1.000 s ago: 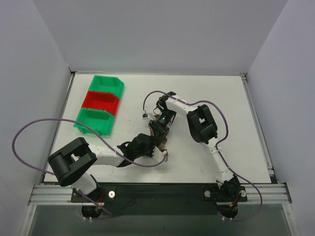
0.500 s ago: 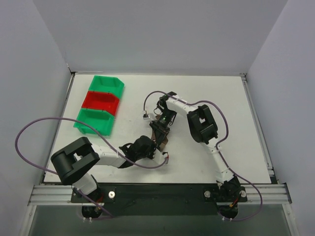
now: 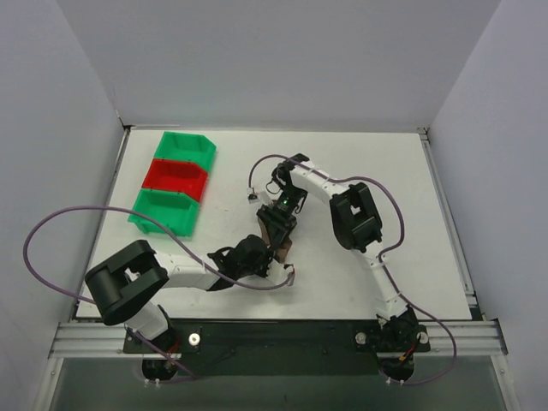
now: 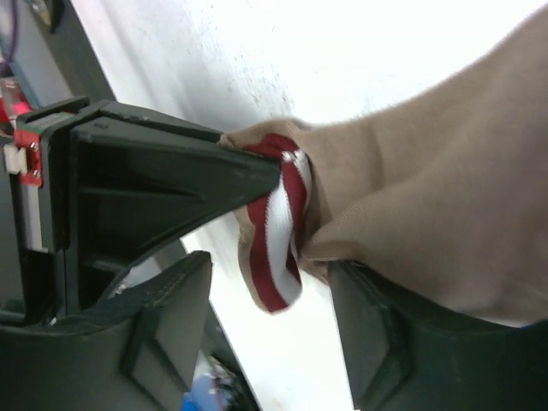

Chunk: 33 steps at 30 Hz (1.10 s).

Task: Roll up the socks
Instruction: Roll the sock at the center of the board.

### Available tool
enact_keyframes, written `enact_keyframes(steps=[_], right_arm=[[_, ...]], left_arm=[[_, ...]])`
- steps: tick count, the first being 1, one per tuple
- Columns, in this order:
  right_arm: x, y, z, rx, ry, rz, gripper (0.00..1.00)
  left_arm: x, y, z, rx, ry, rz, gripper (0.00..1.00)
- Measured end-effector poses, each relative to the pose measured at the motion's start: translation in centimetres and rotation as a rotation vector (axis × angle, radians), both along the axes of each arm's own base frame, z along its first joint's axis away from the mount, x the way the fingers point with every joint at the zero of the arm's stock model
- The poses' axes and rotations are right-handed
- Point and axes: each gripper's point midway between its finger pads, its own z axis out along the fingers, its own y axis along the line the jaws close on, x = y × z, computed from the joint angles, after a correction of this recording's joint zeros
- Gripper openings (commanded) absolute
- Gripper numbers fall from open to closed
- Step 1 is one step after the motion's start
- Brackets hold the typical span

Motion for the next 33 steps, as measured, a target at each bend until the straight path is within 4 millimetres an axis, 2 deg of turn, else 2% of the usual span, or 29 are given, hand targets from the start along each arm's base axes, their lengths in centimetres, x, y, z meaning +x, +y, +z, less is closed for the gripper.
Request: enact_keyframes(steps=[10,15,19,23,27,33], right_arm=[[5.1,-3.0,3.2,-0.041,-0.282,-0.04,0.65],[7.1,-5.8,5.8,-0.062,-0.414,-0.112,0.68],[8.6,-9.4,8.0,-0.083,-0.527,-0.197,0.71],[8.6,-13.5,9.1,-0.115,-0.634,-0.283,0.72],[7.0,-16.9,9.1,-0.147,-0.741,-0.335,0.72],[4.4,-19.3,7.6,-0.174,-0.909,-0.303,0.72]], left_arm=[[0.9,-1.4,0.0,0.02,0.11,0.097,0.0],[1.5,-1.8,0.1,0.036,0.186,0.148,0.0],[1.5,-1.9,0.1,0.045,0.272,0.18,0.0],[1.8,-2.0,0.2,0.056,0.381,0.207,0.0],[2.1,-2.0,0.3,0.067,0.516,0.233,0.0],[3.3,-2.1,0.3,0.07,0.748,0.282,0.0]])
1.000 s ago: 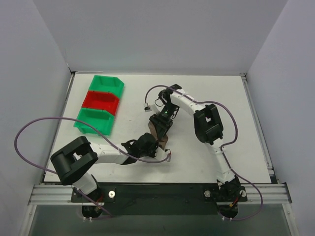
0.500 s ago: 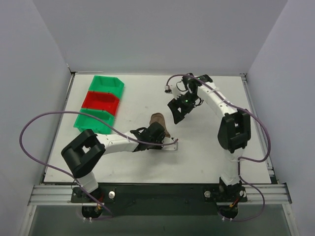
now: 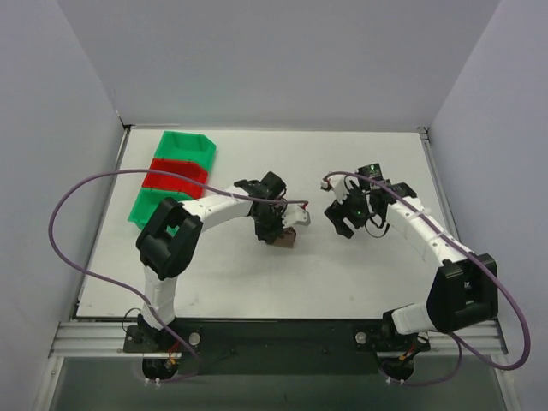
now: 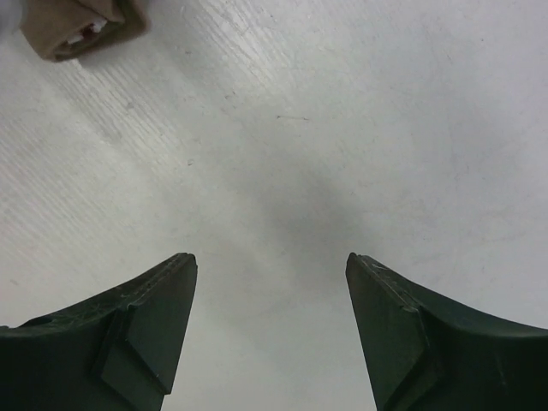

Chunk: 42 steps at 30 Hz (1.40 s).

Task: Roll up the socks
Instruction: Roll the sock at the center of the board.

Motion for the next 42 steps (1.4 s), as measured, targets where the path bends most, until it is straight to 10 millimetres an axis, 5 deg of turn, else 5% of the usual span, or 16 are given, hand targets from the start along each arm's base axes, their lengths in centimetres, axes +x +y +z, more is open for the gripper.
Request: enact_keyframes(steps=[5,12,20,30,38,42], right_arm=[[-1.6,0.1,-1.8,-0.084,-0.127,0.107,0.71],[-4.6,4.3,-3.8,-0.163,-0.277,0.377,0.7],[-4.3,9.6,-3.9,-0.196,-0.466,0.539,0.68],[-3.5,14.7,-7.5,-0.335,-0.627,0.683,0.64],[-1.7,15.9,-7.0,-0.388,-0.786,0.656,0.64],[-1.4,15.8,-7.1,-0.404,-0.791,0.659,0.53]], left_arm=[[0.4,0.1,-0.1,-0.025,0.199,0.047,0.0],[0.6,0.1,-0.3,-0.056,0.442,0.15,0.0],[0.8,0.0,-0.4,-0.04,0.599,0.265,0.0],[0.8,-0.1,-0.5,-0.017,0.647,0.323,0.0],[0.8,-0.1,-0.5,-0.007,0.661,0.335,0.0],[0.9,-0.1,-0.5,-0.005,0.661,0.337,0.0]])
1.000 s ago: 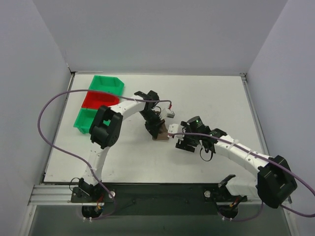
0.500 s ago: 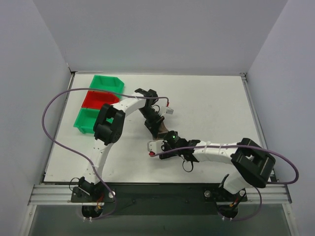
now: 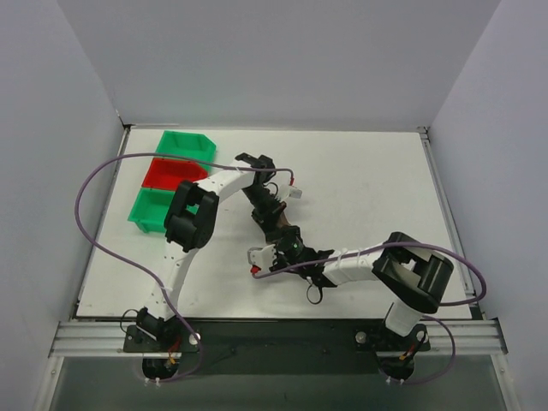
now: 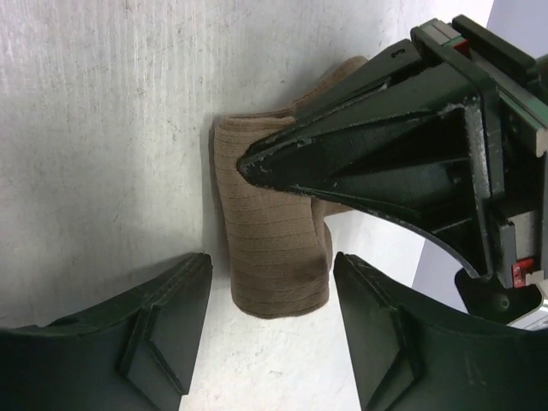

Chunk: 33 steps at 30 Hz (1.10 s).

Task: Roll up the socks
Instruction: Roll the sock at the center of the board.

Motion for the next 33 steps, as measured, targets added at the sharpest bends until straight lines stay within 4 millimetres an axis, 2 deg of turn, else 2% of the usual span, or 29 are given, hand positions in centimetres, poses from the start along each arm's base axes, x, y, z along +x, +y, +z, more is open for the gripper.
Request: enact_keyframes(steps=[2,3,8,11,12,14,16,19,21,22,28,33], right_arm=[[0.2,0.2,-0.2,-0.01,0.002,0.001,0.49],[0.2,0.3,-0.4,-0.02,0.007,0.003,0.43],[0.6,0.7,-1.0,-0.053,0.043,0.001,0.31],[0.8,0.8,-1.4,-0.059,0.075,-0.008,0.22],[0.8,0.7,-1.5,-0.061,0.087,-0.011,0.15],[0.9,0.6,-1.6,-0.062,0.109,-0.017,0.11],[0.8,0.6,-1.7,-0.064,0.13,-0.019,0.07],[0.8,0.6,-1.7,-0.068,0.155,-0.023,0.0],[0.8,0.7,-1.8,-0.069,0.169,-0.025,0.0],[0.8,0.7,-1.8,-0.071,0.174,-0.027,0.0],[0.9,0.6,-1.8,-0.072,0.194,-0.04,0.0],[0.9,0.7,-1.8,-0.06,0.233,-0.052,0.0]], left_arm=[[0.0,0.0,0.0,0.0,0.001,0.0,0.0],[0.0,0.0,0.0,0.001,0.001,0.0,0.0],[0.0,0.0,0.0,0.0,0.001,-0.001,0.0],[0.0,0.0,0.0,0.0,0.001,-0.003,0.0],[0.0,0.0,0.0,0.0,0.0,-0.003,0.0],[0.0,0.0,0.0,-0.002,-0.001,-0.006,0.0],[0.0,0.0,0.0,-0.004,-0.004,-0.009,0.07],[0.0,0.1,0.0,-0.004,-0.011,-0.013,0.23],[-0.1,0.1,0.0,-0.003,-0.022,-0.02,0.29],[-0.1,0.1,0.0,-0.003,-0.028,-0.025,0.36],[-0.4,0.0,0.4,0.002,-0.061,-0.056,0.51],[-0.3,0.8,0.5,0.033,-0.107,-0.08,0.62]])
